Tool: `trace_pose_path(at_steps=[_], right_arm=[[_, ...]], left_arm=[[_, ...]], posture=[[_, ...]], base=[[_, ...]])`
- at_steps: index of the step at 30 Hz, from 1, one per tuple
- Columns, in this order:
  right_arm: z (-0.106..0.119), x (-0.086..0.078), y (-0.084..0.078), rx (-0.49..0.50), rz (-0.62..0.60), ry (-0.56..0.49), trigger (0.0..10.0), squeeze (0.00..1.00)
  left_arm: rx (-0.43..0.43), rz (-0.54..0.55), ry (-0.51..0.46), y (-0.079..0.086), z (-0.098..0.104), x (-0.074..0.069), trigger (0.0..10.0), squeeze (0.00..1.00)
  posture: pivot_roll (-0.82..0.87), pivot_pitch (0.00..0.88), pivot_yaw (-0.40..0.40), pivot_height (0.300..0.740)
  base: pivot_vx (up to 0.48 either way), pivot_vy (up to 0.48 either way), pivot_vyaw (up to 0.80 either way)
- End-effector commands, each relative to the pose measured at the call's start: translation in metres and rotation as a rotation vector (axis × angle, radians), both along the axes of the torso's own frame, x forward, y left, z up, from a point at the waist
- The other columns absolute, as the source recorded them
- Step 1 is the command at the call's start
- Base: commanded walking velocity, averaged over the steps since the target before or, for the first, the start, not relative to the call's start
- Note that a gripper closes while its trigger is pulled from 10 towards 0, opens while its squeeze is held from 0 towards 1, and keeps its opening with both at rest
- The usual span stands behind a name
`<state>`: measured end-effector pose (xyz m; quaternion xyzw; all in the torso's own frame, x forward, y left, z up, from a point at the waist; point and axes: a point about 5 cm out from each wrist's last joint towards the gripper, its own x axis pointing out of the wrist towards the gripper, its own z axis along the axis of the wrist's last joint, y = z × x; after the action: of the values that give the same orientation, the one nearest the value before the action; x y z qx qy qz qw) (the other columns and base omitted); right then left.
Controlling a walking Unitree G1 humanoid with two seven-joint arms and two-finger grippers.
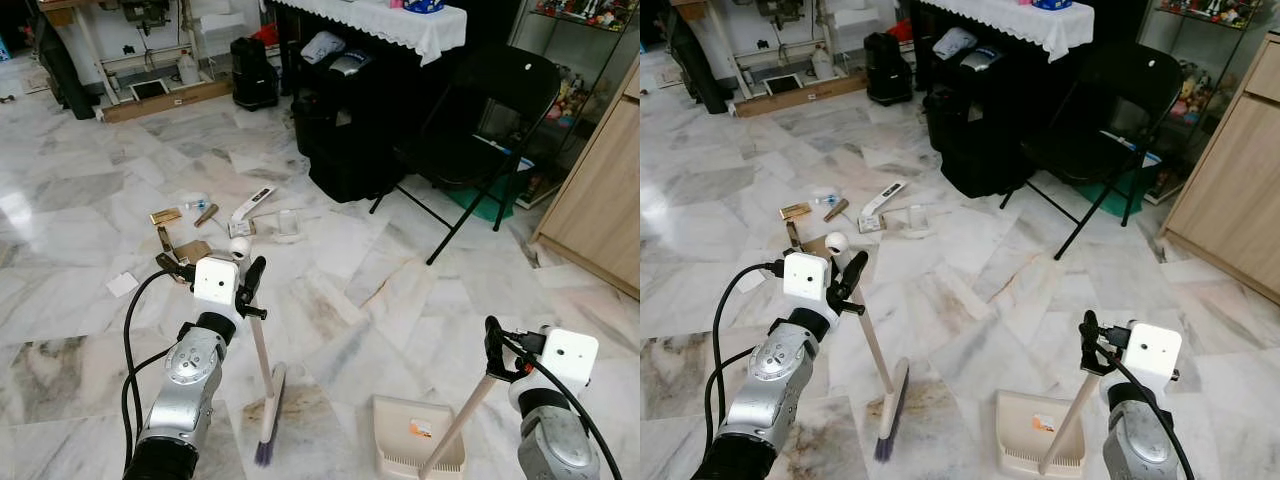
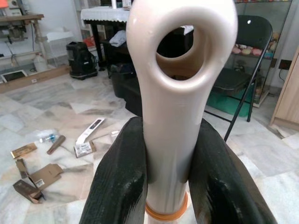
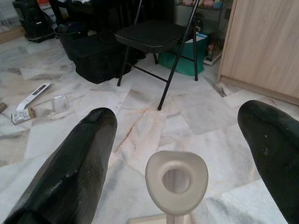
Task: Sweep floor
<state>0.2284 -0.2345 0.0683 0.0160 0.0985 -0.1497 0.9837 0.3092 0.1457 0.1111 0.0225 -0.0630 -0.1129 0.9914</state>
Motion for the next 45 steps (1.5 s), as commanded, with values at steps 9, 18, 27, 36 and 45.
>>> trace_pose_path(at_steps=[9,18,27,36,45], right_arm=[[-0.013,-0.006,0.003,0.011,-0.011,0.064,10.0,0.0],[-0.021,-0.007,0.003,0.018,-0.017,0.096,10.0,0.0],[-0.028,-0.008,-0.001,0.018,-0.026,0.114,10.0,0.0],[-0.033,-0.007,-0.001,0.022,-0.025,0.113,10.0,0.0],[-0.036,-0.003,0.0,0.012,-0.007,0.104,10.0,0.0]], left_arm=[[0.018,-0.005,-0.027,0.003,0.008,0.001,10.0,0.0],[0.018,-0.005,-0.018,0.001,0.004,0.0,10.0,0.0],[0.009,-0.012,-0.013,-0.003,0.003,-0.001,10.0,0.0],[0.009,-0.008,-0.012,-0.002,0.002,0.0,10.0,0.0],[0.005,-0.008,-0.013,-0.003,0.002,0.0,10.0,0.0]], posture=[[0.02,0.07,0.016,0.74],[0.02,0.07,0.013,0.74],[0.02,0.069,0.012,0.74],[0.02,0.069,0.014,0.74],[0.02,0.068,0.015,0.74]], base=[[0.0,0.0,0.0],[0.0,0.0,0.0],[0.0,0.0,0.0],[0.0,0.0,0.0],[0.0,0.0,0.0]])
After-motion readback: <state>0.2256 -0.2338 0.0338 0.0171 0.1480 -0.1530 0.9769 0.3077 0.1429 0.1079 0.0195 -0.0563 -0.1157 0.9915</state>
